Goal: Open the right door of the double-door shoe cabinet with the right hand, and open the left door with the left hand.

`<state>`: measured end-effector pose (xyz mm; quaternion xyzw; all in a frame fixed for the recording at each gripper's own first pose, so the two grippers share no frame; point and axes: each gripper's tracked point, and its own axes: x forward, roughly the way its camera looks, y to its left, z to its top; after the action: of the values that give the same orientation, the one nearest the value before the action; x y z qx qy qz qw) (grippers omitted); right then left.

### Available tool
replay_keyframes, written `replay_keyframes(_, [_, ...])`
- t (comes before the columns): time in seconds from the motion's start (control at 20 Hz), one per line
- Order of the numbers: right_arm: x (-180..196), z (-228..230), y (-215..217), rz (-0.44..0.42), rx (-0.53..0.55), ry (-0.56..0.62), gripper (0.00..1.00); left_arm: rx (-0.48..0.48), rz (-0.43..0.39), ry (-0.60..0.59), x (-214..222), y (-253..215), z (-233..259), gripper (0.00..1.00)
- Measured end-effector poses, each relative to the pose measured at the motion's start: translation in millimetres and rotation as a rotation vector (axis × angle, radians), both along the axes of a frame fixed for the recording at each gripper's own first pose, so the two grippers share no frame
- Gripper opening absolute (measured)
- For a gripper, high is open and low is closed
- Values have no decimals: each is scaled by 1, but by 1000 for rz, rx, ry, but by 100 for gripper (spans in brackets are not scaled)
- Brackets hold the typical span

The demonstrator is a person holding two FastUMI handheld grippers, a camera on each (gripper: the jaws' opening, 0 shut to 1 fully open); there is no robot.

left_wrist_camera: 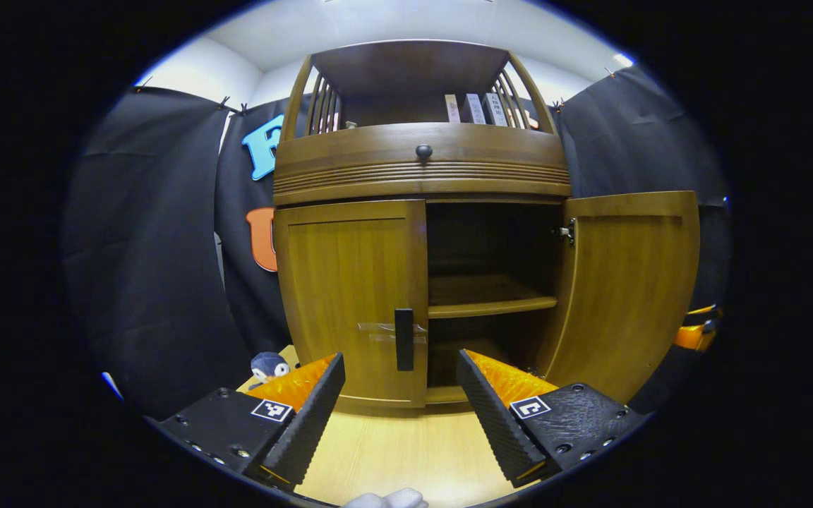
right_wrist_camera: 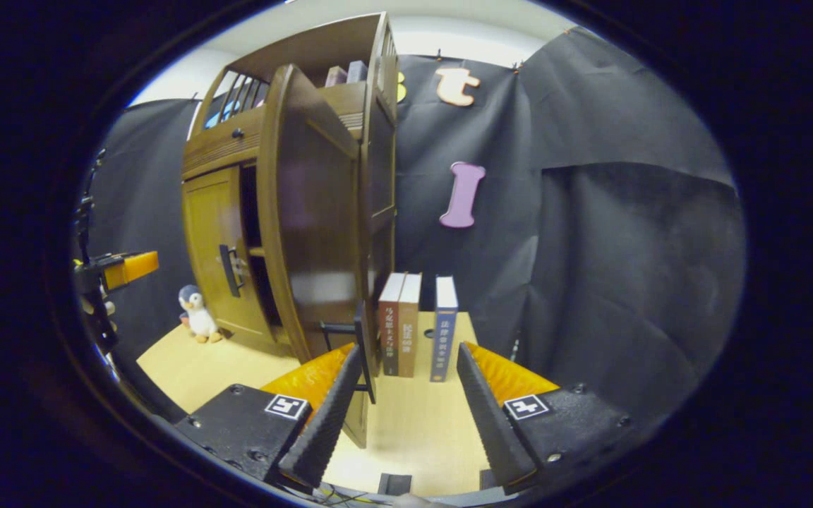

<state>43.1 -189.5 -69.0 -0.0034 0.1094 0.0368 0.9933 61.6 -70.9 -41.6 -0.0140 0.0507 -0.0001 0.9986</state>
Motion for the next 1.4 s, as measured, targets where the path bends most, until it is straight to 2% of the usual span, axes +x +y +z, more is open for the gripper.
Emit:
replay_keyframes(0.05, [-9,12,6,-24,-7,-26,93,2,-7,-4,8,5,0,96])
replay_keyframes(0.2, [-30,40,38,-81,-22,-90,95,15,-17,-41,35,21,0,96])
replay_keyframes(0.25, [-35,44,52,-98,-24,-108,99,14,-28,-46,44,23,-2,96])
replay_keyframes(0.55, [-39,57,126,-240,-7,-184,100,-25,-61,-31,96,31,-28,96])
replay_keyframes(0.7, [-39,47,159,-209,23,-157,100,-16,-83,-41,118,25,-40,96])
replay_keyframes(0.95, [-35,42,168,-233,42,-97,100,-26,-128,-31,160,-3,-62,97])
replay_keyframes(1.0, [-34,41,167,-242,34,-90,100,-30,-139,-27,168,-9,-66,89])
replay_keyframes(1.05, [-33,42,167,-247,27,-84,100,-29,-144,-26,174,-14,-70,100])
replay_keyframes(1.1, [-32,41,167,-252,20,-74,100,-23,-147,-24,181,-16,-73,85])
replay_keyframes(1.15, [-33,40,166,-253,14,-64,100,-24,-150,-21,187,-18,-76,100])
replay_keyframes(1.2, [-33,40,165,-259,8,-60,100,-26,-147,-17,190,-19,-80,91])
replay_keyframes(1.25, [-33,39,163,-265,0,-53,100,-28,-144,-14,195,-19,-82,97])
replay_keyframes(1.3, [-32,38,163,-266,-6,-45,100,-26,-142,-15,200,-18,-85,87])
replay_keyframes(1.35, [-31,37,163,-262,-13,-34,100,-23,-142,-19,203,-16,-85,85])
replay_keyframes(1.4, [-30,37,164,-255,-21,-25,100,-18,-132,-21,207,-13,-86,75])
